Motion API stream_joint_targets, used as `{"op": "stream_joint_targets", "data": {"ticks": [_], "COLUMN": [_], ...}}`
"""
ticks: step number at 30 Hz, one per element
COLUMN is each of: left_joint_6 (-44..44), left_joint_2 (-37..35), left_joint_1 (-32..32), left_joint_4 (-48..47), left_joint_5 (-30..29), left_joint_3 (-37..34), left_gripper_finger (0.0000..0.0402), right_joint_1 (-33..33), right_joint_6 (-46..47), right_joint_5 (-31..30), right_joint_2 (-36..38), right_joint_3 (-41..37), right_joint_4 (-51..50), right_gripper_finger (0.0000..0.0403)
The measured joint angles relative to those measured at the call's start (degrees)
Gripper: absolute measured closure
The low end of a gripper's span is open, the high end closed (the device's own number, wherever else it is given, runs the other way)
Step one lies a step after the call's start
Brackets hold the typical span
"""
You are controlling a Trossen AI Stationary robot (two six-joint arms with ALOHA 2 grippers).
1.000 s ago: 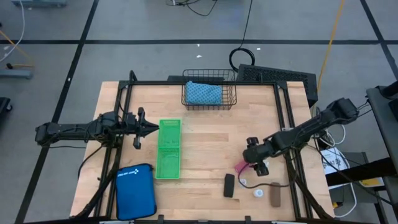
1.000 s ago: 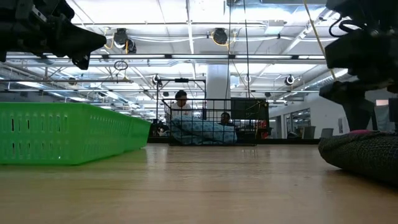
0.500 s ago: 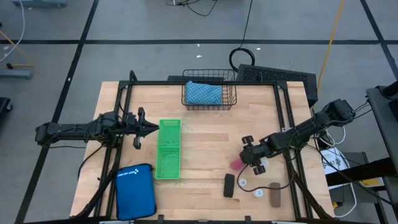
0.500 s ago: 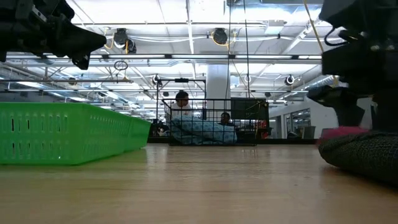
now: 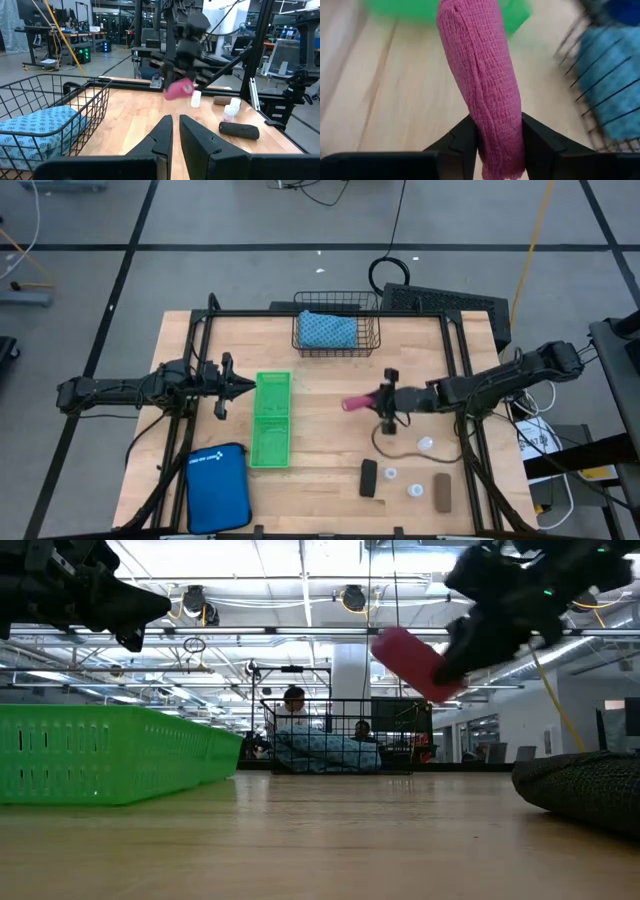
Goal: Pick & Place Medicine items
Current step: Put the pink bandage into the top green bin
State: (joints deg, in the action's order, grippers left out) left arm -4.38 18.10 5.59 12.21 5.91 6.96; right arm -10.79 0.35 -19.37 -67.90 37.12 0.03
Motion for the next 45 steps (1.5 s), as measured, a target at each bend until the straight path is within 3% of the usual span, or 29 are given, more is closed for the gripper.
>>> {"op": "stream_joint_targets", "data": {"ticks": [7, 15, 22, 26, 32, 39, 45], "left_joint_6": [-3.90, -3.46, -2.23, -4.63, -4.31, 3.07, 11.17], "left_joint_2": [0.01, -0.01, 0.01, 2.90, 17.38, 40.59, 56.46], "left_joint_1": [0.01, 0.01, -0.01, 0.01, 0.01, -0.09, -0.15], "left_joint_4": [2.99, 4.48, 5.23, 5.42, 0.50, -0.42, -0.49], "left_joint_5": [-0.08, -1.93, -3.15, -5.93, -6.48, -8.94, -2.70], "left_joint_3": [0.02, 0.07, 0.07, 1.14, 10.90, 25.82, 37.00], "left_gripper_finger": [0.0362, 0.0362, 0.0362, 0.0362, 0.0343, 0.0233, 0.0159], "right_joint_1": [7.51, 11.73, 14.81, 15.68, 15.75, 15.70, 14.79], "right_joint_6": [1.67, -2.53, 0.38, 1.72, 0.88, 0.49, 0.66], "right_joint_5": [5.68, 11.49, 15.13, 16.66, 16.61, 16.55, 16.48], "right_joint_2": [-3.39, -9.90, -13.74, -13.90, -13.87, -13.84, -14.64], "right_joint_3": [0.09, 0.09, 0.09, 2.17, 8.91, 9.60, 9.53], "right_joint_4": [19.08, 35.27, 36.69, 30.41, 15.92, 13.77, 13.03], "right_gripper_finger": [0.0294, 0.0290, 0.0294, 0.0295, 0.0298, 0.0298, 0.0296]}}
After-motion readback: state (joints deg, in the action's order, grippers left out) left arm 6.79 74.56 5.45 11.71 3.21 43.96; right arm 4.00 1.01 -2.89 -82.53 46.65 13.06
